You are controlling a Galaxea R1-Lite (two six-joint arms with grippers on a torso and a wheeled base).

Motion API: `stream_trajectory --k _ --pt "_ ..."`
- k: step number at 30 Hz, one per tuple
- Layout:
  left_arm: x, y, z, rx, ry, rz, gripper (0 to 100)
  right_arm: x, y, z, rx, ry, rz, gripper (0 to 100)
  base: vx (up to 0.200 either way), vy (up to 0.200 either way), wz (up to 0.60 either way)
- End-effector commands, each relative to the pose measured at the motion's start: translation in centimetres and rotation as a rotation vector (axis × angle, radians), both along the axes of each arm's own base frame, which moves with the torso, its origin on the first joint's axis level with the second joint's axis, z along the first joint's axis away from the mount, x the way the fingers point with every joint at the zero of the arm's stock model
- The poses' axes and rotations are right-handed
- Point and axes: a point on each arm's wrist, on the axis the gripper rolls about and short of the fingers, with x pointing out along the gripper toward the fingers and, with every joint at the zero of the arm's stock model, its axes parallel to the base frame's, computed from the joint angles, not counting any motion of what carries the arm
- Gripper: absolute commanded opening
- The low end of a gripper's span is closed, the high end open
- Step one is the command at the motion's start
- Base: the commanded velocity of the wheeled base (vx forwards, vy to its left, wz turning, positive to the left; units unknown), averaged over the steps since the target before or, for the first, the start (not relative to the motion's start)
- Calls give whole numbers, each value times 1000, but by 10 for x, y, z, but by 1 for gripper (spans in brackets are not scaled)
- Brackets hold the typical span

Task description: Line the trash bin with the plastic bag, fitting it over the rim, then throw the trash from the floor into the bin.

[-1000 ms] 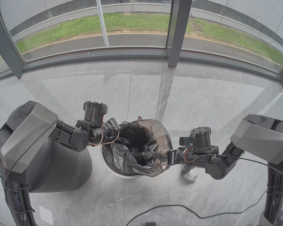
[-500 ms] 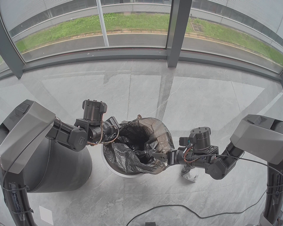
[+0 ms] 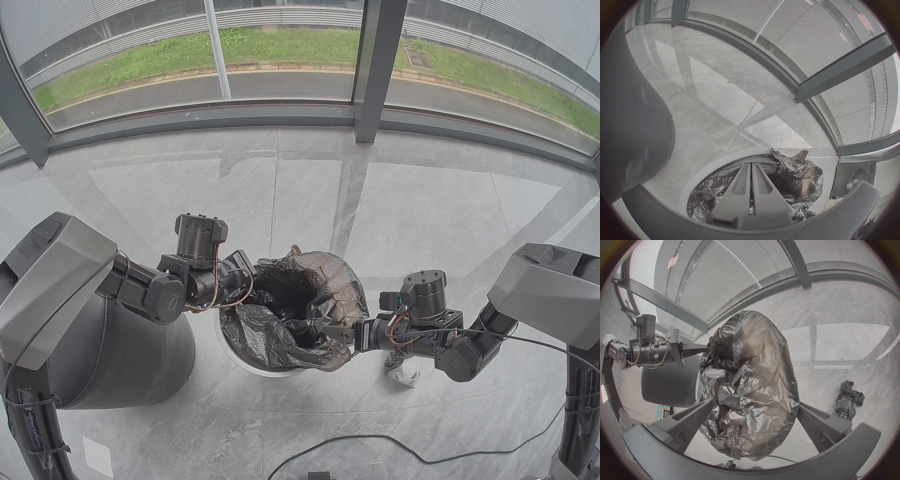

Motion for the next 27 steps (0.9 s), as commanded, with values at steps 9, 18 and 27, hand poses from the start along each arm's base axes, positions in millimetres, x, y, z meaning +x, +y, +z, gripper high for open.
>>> stream_trajectory --k 9,18,27 --pt "9 14 1 16 -18 67 0 0 0 -1 -2 1 2 100 0 0 0" --pt "8 14 4 14 -24 65 0 0 0 -2 -15 -7 9 100 0 0 0" --pt "9 15 4 14 -26 70 0 -1 0 -3 -19 -4 9 100 0 0 0"
